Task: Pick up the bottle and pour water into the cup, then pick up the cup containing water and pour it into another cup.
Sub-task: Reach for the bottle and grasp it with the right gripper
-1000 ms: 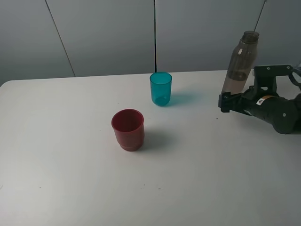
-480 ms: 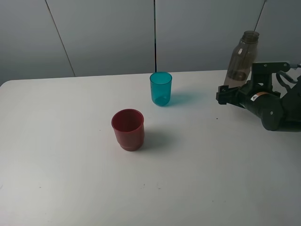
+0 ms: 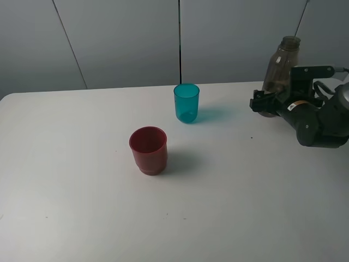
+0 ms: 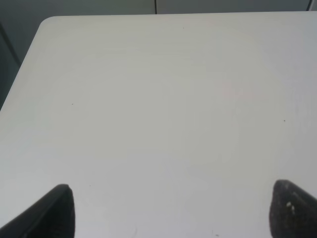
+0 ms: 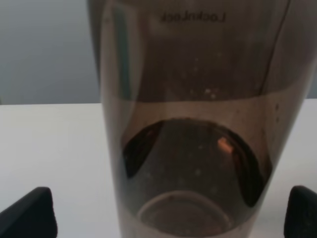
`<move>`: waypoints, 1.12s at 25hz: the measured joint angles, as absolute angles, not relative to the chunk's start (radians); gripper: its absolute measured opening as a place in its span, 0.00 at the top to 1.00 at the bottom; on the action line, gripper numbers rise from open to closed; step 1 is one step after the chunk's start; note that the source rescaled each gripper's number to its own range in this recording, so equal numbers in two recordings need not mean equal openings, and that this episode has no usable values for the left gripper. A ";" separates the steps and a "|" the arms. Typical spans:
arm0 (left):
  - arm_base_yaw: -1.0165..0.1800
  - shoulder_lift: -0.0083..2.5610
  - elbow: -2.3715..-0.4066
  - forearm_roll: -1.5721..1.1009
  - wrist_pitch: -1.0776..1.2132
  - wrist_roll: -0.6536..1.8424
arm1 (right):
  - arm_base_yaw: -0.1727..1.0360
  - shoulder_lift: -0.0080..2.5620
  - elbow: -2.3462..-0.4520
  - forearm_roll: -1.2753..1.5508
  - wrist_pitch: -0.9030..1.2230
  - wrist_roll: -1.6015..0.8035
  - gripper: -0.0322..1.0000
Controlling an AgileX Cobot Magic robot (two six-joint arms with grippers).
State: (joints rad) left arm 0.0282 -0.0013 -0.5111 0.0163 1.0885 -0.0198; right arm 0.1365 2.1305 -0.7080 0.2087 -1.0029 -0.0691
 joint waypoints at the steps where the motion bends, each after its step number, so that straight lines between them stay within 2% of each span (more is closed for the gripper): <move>1: 0.028 -0.001 -0.511 0.016 1.088 -0.022 | 0.131 2.136 -0.715 0.211 -1.005 -0.071 0.00; 28: 0.028 -0.001 -0.511 0.016 1.088 -0.022 | 0.125 2.187 -0.828 0.204 -0.990 -0.073 0.00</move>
State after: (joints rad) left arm 0.0282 -0.0013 -0.5111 0.0163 1.0885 -0.0216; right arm 0.1249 2.1871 -0.8275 0.2039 -0.9900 -0.0732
